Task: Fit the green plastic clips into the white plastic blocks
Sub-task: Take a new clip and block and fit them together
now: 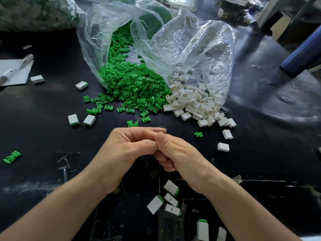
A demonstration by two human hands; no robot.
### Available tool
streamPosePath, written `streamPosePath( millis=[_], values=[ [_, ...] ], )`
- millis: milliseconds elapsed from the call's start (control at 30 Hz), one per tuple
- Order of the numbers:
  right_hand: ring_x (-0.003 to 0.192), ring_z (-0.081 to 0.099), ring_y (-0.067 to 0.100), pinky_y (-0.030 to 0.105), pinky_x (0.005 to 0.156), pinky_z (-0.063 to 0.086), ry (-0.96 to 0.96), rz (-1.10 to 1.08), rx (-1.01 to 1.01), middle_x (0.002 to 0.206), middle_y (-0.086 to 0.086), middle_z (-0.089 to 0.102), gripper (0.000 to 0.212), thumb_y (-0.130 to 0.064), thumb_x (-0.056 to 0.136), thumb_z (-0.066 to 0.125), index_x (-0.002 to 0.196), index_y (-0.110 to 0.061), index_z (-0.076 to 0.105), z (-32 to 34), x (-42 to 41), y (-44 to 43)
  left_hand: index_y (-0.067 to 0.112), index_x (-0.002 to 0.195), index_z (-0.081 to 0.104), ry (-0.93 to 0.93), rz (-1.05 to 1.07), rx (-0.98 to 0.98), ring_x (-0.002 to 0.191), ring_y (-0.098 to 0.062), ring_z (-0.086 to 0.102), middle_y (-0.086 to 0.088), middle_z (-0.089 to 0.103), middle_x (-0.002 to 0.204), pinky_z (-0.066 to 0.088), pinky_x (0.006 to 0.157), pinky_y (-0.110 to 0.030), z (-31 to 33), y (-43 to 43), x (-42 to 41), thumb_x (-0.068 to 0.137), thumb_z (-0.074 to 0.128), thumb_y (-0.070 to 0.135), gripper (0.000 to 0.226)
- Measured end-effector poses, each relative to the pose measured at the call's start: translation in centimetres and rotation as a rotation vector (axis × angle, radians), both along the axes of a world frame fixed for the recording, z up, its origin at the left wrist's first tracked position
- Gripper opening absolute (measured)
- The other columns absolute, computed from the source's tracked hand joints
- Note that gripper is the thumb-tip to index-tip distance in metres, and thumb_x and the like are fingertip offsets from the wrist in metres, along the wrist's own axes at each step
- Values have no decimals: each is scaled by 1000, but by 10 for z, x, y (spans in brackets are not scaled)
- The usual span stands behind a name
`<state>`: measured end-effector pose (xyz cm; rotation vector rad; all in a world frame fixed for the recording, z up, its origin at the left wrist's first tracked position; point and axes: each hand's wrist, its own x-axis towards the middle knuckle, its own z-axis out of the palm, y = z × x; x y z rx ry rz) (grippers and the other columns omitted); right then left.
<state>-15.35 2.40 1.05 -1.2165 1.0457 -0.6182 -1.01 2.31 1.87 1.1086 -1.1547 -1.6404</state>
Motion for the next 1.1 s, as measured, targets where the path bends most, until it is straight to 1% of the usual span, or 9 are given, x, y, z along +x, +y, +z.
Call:
streamPosePath(
  millis=[133,200,300,400,500,633,767,900,1100],
  values=[
    [51,32,1,16,51,29,35,3,-33,53,-18,38,69,-58,74,35,115,-7,57,-1,0,-1,6,73,75,19,17,9,90,-18,70,-1,72,103,56,79,-27,1,1,-1,61,64,9,17],
    [51,34,1,17,53,29,49,4,-50,52,-18,39,69,-59,75,34,117,-9,58,-1,0,-1,6,72,75,29,29,14,89,-18,70,-1,72,103,56,77,-25,2,1,-1,60,64,9,17],
    [51,43,-3,15,57,31,97,12,-98,52,-23,48,68,-58,75,31,119,-13,58,0,-1,0,5,71,74,29,36,11,89,-17,70,-1,72,101,56,75,-23,2,2,-2,60,63,8,16],
    [56,49,-9,13,60,32,112,10,-119,55,-30,53,67,-56,77,31,121,-14,58,1,0,0,5,71,74,32,36,11,90,-17,70,0,72,102,56,77,-23,2,2,-3,61,63,8,16],
    [57,50,-12,15,62,31,122,6,-124,56,-32,53,67,-56,77,31,121,-14,57,1,1,0,7,71,75,36,34,8,91,-17,69,0,72,103,55,79,-23,1,2,-2,61,64,9,15],
    [59,50,-13,14,62,31,113,4,-124,56,-33,52,67,-56,76,30,122,-14,57,2,1,0,7,71,75,68,35,4,90,-17,70,-1,72,104,55,76,-23,0,3,-2,62,63,8,15],
    [61,51,-15,11,60,33,79,-1,-118,57,-34,53,65,-52,78,31,123,-13,57,3,1,1,7,69,75,96,45,-2,89,-18,70,-2,72,103,55,73,-22,0,3,-3,62,63,6,14],
    [60,50,-15,11,60,33,100,-20,-108,57,-34,53,49,-41,92,31,123,-11,57,2,1,0,9,68,75,98,43,-5,90,-16,70,-1,72,103,55,74,-22,-1,3,-4,62,62,6,15],
    [61,50,-16,9,59,34,133,-20,-118,59,-34,54,46,-38,94,32,122,-12,57,5,0,1,9,68,75,107,38,-6,90,-17,70,-2,72,104,55,75,-23,-2,2,-3,62,62,6,15]
  ],
)
